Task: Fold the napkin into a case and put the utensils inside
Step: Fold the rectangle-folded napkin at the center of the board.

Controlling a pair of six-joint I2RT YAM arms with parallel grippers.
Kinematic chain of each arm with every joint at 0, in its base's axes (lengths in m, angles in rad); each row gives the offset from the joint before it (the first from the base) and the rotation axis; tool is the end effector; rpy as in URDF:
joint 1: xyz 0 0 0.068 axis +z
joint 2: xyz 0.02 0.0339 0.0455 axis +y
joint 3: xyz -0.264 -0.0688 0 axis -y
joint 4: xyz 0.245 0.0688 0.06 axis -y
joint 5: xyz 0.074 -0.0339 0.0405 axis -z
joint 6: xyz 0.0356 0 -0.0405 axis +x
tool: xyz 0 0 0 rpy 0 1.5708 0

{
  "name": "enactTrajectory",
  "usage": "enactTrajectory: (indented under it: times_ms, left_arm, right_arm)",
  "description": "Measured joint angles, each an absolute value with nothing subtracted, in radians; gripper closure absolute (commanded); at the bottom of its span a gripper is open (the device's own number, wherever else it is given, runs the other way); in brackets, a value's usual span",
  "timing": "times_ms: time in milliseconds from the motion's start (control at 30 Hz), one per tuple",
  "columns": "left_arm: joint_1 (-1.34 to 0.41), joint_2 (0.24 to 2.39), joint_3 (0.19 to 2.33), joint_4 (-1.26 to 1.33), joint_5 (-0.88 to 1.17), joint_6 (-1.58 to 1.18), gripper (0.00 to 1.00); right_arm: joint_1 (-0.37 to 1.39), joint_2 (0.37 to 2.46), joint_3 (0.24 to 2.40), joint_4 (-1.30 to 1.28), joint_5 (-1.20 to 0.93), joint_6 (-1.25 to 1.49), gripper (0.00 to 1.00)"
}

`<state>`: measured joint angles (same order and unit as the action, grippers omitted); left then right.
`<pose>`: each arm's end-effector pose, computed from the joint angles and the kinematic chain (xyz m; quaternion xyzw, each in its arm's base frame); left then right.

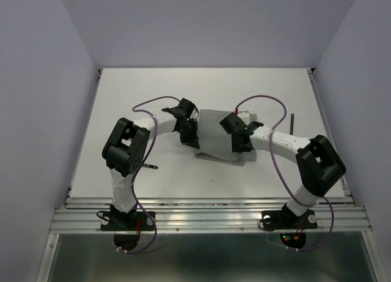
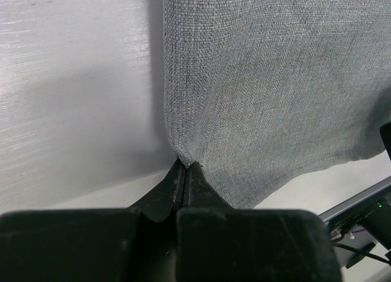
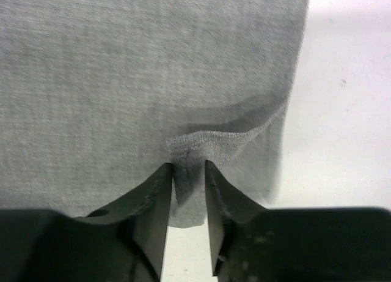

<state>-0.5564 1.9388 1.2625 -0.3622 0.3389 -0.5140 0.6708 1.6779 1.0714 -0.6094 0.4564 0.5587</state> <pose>0.3319 -0.2204 0.1606 0.0645 0.9498 -0.2722 0.1400 0.2608 0.1870 0.1863 -0.0138 0.9595 -0.0827 0.2689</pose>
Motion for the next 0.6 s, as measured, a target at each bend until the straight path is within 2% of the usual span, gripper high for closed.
enactTrajectory:
  times_ms: [100, 167, 433, 600]
  left_arm:
    - [-0.556, 1.939, 1.262, -0.361, 0.340, -0.514, 1.00]
    - [-0.556, 1.939, 1.262, -0.360, 0.341, -0.514, 1.00]
    - [-0.556, 1.940, 1.259, -0.350, 0.348, -0.514, 1.00]
    - [-0.556, 1.940, 1.252, -0.334, 0.362, -0.514, 1.00]
  right_arm:
    - [0.671, 1.623, 1.017, -0.620, 0.477, 0.596, 0.55]
    - [0.671, 1.590, 0.973, -0.631, 0.487, 0.622, 0.53]
    - [0.659, 1.414, 0.872, -0.675, 0.490, 0.706, 0.56]
    - [0.536, 1.323, 0.872, -0.617, 0.406, 0.707, 0.58]
